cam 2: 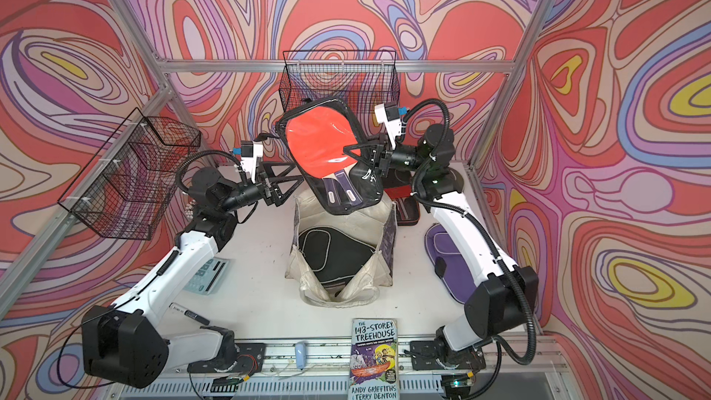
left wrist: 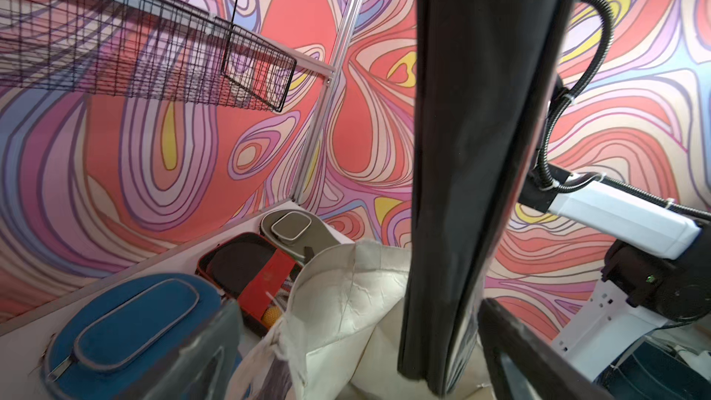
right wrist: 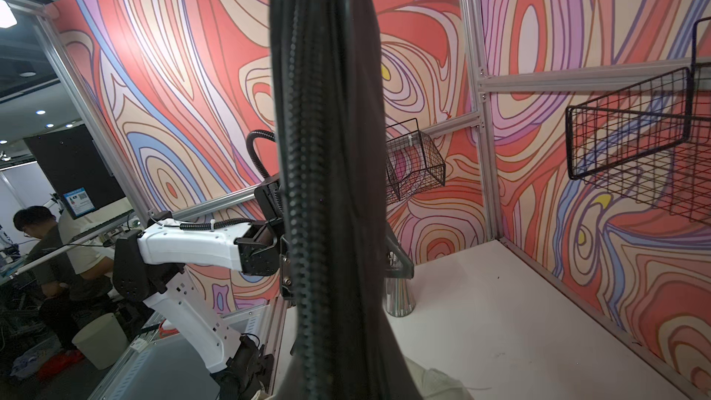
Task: Remove the ping pong set from the canvas bag
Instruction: Pick up the ping pong set from the canvas bag.
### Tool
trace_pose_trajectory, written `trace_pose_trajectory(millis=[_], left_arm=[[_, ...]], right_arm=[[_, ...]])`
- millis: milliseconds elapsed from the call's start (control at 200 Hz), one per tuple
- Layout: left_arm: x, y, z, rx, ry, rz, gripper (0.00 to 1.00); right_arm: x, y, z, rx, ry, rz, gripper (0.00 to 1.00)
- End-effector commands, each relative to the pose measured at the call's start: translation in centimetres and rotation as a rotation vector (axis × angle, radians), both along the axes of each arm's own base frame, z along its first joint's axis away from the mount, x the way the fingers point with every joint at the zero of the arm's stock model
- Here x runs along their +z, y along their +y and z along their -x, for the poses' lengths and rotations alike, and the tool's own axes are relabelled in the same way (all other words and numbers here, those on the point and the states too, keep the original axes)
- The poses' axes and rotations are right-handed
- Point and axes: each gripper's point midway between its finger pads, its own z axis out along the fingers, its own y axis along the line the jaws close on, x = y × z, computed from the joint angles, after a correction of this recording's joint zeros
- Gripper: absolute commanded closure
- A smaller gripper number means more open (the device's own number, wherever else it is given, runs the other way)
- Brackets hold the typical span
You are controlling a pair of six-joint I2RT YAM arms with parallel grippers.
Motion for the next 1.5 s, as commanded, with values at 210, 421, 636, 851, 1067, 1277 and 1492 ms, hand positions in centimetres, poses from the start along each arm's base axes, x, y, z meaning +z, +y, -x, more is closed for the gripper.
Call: trace_pose_trajectory(millis=[210, 421, 636, 851, 1067, 1277, 1492], left_arm=[[4.1, -1.5, 1.4, -0.086, -0.119, 0.089, 0.06], [5.4, -1.4, 2.0, -0.09, -0.143, 0.085, 0.97], [7.9, 0.3, 2.6, -0.002, -0.116, 0.004, 1.0], [10.3, 5.1, 4.0, 0.193, -0.086, -0.151, 1.0], [8.2, 10.2, 3.5, 0.373, 0.068, -0.275, 1.0], [3.6, 13.3, 1.6, 0.502, 0.194, -0.36, 1.0], [0.4, 13.0, 0.3, 0.454, 0.268, -0.34, 1.0]], right_arm=[[-0.1, 3.6, -0.7, 0.002, 0.0, -0.069, 1.0], [-1.5, 4.0, -1.9, -0.039, 0.033, -0.034, 1.0], [-4.1, 4.1, -1.8, -0.052, -0.011, 0.205, 0.47], [-9.8, 0.0, -4.5, -0.283, -0.033, 0.569, 0.02], [-15.2, -0.9, -4.4, -0.211, 0.0, 0.767, 0.02], [-18.0, 0.1, -6.1, -0.15, 0.046, 0.807, 0.02], [-18.5, 1.0, -7.7, -0.138, 0.062, 0.795, 0.1]])
